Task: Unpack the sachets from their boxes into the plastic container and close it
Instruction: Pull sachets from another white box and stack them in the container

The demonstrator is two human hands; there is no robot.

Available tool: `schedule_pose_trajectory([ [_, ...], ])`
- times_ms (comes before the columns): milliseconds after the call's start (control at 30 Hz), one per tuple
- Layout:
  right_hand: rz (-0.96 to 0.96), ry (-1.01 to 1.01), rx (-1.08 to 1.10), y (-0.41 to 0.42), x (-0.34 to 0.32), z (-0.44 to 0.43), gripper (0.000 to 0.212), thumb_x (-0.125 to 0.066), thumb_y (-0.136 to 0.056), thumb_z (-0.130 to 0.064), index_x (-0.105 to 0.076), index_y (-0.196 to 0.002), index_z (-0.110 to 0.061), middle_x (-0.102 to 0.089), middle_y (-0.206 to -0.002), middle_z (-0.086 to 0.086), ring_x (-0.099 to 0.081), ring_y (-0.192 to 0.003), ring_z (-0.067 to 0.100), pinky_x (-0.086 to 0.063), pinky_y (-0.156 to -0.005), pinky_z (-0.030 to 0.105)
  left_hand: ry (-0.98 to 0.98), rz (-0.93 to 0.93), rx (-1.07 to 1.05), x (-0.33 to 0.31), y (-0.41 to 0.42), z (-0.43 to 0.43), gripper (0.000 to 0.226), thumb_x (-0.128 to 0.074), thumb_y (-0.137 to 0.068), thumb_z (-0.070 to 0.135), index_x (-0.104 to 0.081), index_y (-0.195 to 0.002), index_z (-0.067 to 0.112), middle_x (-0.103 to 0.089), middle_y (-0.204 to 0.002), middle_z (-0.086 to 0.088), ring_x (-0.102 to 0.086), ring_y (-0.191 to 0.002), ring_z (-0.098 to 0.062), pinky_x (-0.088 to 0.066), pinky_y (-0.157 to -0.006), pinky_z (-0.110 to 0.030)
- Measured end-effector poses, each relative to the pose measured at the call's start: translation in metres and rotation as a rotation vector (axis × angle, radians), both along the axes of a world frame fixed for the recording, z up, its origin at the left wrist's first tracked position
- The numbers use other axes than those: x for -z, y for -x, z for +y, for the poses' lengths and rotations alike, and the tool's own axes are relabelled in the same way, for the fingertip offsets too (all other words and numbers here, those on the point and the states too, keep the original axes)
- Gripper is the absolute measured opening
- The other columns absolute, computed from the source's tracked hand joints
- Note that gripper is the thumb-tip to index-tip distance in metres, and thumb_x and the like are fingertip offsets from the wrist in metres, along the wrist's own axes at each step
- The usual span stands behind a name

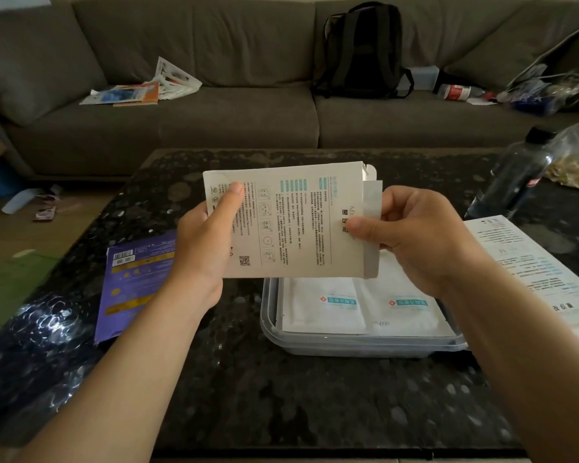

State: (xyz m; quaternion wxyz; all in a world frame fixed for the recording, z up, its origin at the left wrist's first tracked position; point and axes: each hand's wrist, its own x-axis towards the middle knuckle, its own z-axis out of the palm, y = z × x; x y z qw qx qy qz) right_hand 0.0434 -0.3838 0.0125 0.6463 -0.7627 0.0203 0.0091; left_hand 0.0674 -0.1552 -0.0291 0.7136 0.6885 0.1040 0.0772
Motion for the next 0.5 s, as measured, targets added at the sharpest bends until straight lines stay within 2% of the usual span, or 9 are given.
schedule_pose_trajectory([
  [100,0.031,-0.113,-0.012,-0.001,0.002,-0.003,0.037,-0.078,-0.061,-0.020,-0.046,-0.073,-0.006,-0.077,-0.098,0.005,-0.075,-0.095,0.025,-0.063,-0.078,0.044,-0.002,0.003,0.003,0.000,-0.001,0.001,0.032,-0.056,-0.103,0.052,-0.074,-0.109,0.026,-0.080,-0.102,0.010,-0.076,-0.097,-0.014,-0.057,-0.077,-0.037],
  [200,0.061,-0.230,-0.031,-0.002,0.001,-0.009,0.033,-0.075,-0.069,-0.019,-0.044,-0.074,-0.007,-0.077,-0.099,0.008,-0.074,-0.097,0.027,-0.062,-0.077,0.044,0.009,0.019,-0.021,-0.001,-0.001,0.004,0.030,-0.057,-0.102,0.052,-0.075,-0.105,0.029,-0.080,-0.100,0.011,-0.076,-0.094,-0.013,-0.056,-0.074,-0.036],
  [300,0.100,-0.228,0.020,-0.001,-0.002,-0.018,0.029,-0.069,-0.085,-0.023,-0.055,-0.097,-0.001,-0.077,-0.102,0.005,-0.074,-0.098,0.028,-0.062,-0.078,0.046,0.032,0.047,-0.050,-0.002,-0.002,0.007,0.030,-0.058,-0.102,0.053,-0.076,-0.104,0.029,-0.081,-0.099,0.011,-0.076,-0.094,-0.014,-0.056,-0.073,-0.038],
  [367,0.105,-0.232,0.045,0.001,-0.005,-0.023,0.032,-0.067,-0.089,-0.023,-0.063,-0.116,-0.006,-0.076,-0.106,0.005,-0.073,-0.100,0.028,-0.061,-0.083,0.051,0.041,0.053,-0.055,-0.003,-0.002,0.008,0.031,-0.058,-0.102,0.053,-0.077,-0.107,0.029,-0.081,-0.099,0.012,-0.076,-0.092,-0.013,-0.055,-0.071,-0.036],
  [500,0.085,-0.151,-0.047,0.011,-0.006,-0.023,0.041,-0.074,-0.072,-0.020,-0.069,-0.112,-0.017,-0.077,-0.106,0.005,-0.074,-0.099,0.027,-0.060,-0.083,0.054,0.019,0.042,-0.043,-0.002,0.000,0.003,0.032,-0.058,-0.102,0.053,-0.077,-0.105,0.028,-0.081,-0.098,0.012,-0.076,-0.091,-0.013,-0.056,-0.071,-0.036],
])
